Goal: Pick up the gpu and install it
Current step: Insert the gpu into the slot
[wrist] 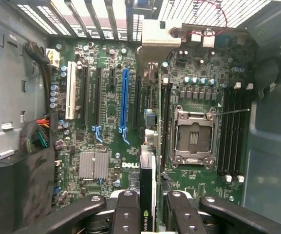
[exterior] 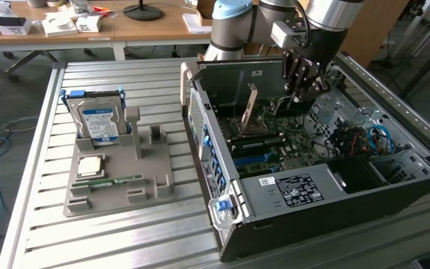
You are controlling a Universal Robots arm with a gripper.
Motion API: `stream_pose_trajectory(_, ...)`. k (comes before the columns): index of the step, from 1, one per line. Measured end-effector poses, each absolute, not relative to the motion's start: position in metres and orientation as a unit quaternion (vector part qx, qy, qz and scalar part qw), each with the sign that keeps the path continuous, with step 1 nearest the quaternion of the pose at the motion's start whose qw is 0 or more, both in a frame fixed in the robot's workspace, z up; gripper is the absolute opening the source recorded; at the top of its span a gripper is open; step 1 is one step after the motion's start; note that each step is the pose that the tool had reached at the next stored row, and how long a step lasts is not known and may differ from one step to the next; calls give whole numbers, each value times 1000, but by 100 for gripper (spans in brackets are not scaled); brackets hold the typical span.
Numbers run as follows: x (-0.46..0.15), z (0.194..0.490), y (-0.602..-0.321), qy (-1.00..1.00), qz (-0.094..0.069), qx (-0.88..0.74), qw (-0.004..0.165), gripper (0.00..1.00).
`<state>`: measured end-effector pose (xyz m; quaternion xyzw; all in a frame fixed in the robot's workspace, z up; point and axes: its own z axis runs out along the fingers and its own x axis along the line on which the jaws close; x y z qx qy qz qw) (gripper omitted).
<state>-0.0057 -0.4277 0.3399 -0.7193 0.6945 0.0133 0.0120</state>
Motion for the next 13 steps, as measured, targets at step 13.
stream_pose_trajectory(13, -9, 326, -428, 695, 13, -719, 12, 26)
